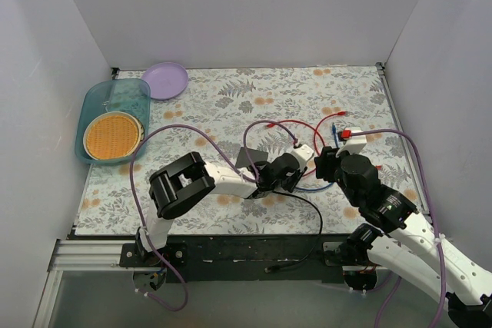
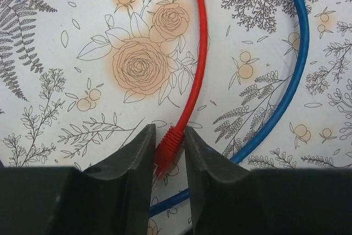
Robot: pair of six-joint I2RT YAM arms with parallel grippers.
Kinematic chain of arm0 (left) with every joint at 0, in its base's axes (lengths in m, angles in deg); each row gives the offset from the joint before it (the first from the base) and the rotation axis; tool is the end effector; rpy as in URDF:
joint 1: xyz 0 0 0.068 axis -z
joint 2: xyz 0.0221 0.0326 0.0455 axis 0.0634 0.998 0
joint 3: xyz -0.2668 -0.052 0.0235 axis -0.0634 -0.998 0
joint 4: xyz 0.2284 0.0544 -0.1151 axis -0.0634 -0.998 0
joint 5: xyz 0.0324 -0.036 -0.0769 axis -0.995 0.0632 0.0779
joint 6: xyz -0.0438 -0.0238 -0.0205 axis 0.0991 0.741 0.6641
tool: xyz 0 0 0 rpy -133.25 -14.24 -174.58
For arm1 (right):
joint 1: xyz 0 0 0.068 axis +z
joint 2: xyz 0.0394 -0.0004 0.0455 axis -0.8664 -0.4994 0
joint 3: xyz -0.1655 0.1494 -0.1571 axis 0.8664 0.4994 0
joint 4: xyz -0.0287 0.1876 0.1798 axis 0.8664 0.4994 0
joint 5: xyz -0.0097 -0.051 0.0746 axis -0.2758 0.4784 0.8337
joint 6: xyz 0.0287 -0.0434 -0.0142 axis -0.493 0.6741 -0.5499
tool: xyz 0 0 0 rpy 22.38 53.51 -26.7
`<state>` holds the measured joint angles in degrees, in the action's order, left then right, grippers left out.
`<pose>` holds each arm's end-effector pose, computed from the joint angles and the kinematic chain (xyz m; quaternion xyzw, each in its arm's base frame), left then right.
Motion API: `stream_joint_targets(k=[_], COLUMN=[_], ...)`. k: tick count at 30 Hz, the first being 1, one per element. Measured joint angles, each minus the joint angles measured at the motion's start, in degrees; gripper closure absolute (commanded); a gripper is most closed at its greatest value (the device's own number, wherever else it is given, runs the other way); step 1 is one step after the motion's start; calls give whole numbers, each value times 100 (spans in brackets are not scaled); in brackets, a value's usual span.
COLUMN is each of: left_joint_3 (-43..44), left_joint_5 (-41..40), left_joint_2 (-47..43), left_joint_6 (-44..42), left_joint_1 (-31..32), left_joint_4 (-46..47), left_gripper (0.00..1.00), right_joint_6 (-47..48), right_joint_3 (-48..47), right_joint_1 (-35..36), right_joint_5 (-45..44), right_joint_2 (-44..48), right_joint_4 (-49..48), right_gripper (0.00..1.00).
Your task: Insert the plug into the switch port
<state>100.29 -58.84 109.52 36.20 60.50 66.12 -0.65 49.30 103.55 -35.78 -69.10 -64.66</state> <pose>0.1889 -0.3746 0.1375 0.0738 0.8912 -0.3225 0.3104 0.1125 0.0820 0.2894 -0.0148 0.8054 0.1054 0.5832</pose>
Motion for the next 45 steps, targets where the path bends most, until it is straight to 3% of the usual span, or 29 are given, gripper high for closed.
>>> stream_joint_targets(k=[1,3,11,16,24,33,36,37,41,45], left_joint_3=[9,24,79,343,605,402,146,68,-190,-358], left_joint_5=[-72,-181,-280,72,1515,3366,3576,3633,3825,4103], left_joint_2=[31,72,35,-273,-2127,-3886,-4050,-4041,-3713,-3222], left_joint_6=[-50,-103,-214,-199,101,505,588,612,754,876], left_joint_1=[22,42,-24,-498,-1408,-1502,-1517,-1534,-1683,-1836], left_joint_4=[42,94,-35,-623,-697,-98,-52,-83,-372,-699], left_gripper=[91,100,100,100,100,100,100,100,100,100], right_joint_6=[0,2,31,59,225,688,929,1019,1353,1611], right_joint_3=[0,0,0,-15,-59,-243,-284,-308,-570,-890], right_joint_1=[0,0,0,0,0,0,0,0,0,0], right_joint_5=[-15,-35,-103,-103,-74,280,605,765,1419,2085], right_joint_2=[-2,0,66,66,109,111,164,186,177,20], right_joint_4=[2,2,-2,-4,-22,-284,-409,-442,-479,-577], right_gripper=[42,42,42,42,42,40,36,27,10,5])
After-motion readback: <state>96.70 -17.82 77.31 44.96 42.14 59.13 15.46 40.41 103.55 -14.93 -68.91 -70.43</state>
